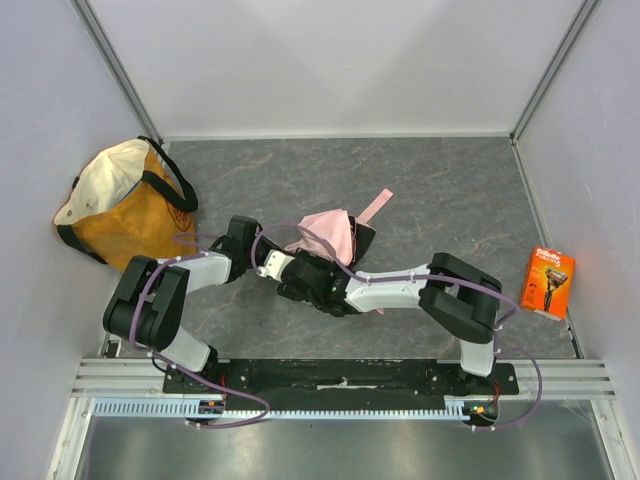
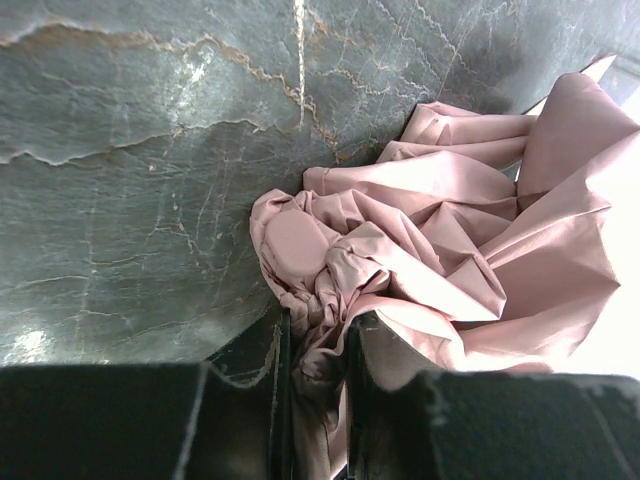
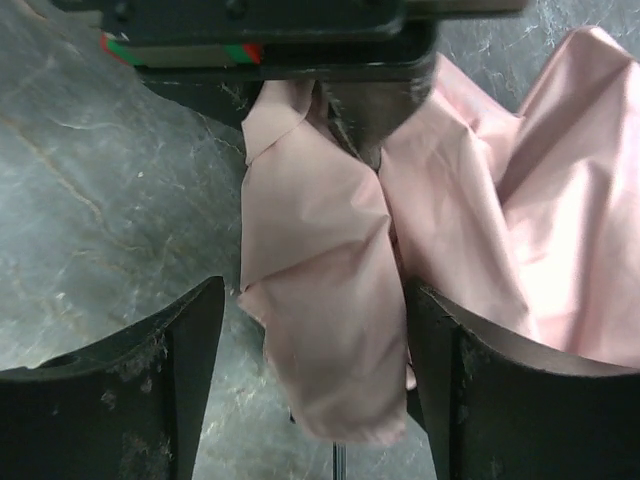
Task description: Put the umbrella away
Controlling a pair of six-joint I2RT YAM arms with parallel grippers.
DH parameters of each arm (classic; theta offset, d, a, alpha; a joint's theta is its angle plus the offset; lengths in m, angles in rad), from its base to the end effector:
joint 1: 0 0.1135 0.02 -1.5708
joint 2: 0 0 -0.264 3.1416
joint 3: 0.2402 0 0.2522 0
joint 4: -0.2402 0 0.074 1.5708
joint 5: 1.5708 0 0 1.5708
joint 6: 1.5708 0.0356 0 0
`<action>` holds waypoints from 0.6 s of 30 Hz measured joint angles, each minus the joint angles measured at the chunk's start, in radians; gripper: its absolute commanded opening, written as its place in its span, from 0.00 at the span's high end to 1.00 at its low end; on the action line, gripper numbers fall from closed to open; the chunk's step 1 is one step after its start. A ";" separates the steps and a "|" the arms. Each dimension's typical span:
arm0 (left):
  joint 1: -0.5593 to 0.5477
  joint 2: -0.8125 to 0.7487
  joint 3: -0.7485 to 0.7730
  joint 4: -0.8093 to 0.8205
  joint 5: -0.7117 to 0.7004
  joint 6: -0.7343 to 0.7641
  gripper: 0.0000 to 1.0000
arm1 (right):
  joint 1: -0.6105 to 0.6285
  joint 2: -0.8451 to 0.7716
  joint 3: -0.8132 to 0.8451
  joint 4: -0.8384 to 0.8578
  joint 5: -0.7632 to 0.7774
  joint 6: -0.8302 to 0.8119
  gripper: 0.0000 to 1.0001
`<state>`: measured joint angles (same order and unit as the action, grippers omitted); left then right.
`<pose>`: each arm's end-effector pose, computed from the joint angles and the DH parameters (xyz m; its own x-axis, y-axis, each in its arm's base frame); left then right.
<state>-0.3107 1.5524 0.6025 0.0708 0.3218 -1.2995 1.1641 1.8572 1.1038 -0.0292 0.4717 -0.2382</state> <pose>0.2586 -0.0949 0.1301 -0.6610 -0.7477 0.0637 -0.5773 0.4524 -0.6798 0.1688 0.3511 0.1684 -0.1081 -0.7823 -0.6135 -0.7370 0.4772 -0.4787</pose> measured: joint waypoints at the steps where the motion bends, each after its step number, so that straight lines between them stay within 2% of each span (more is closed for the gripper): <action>1: 0.000 0.000 0.002 -0.004 0.000 0.000 0.98 | 0.000 0.024 0.000 0.018 0.015 -0.011 0.22; 5: 0.001 0.001 0.010 -0.024 -0.002 0.000 0.98 | -0.002 0.076 0.003 0.093 0.062 -0.043 0.26; 8: 0.001 0.001 0.018 -0.042 -0.005 0.000 0.98 | -0.006 0.114 0.019 0.153 0.092 -0.041 0.34; 18: 0.001 -0.005 0.022 -0.060 -0.009 0.003 0.98 | -0.034 0.153 0.007 0.238 0.081 0.019 0.79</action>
<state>-0.3099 1.5475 0.6247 0.0105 0.3126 -1.2961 1.1297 2.0098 1.1107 0.2085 0.5529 -0.2192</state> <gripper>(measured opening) 0.234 0.359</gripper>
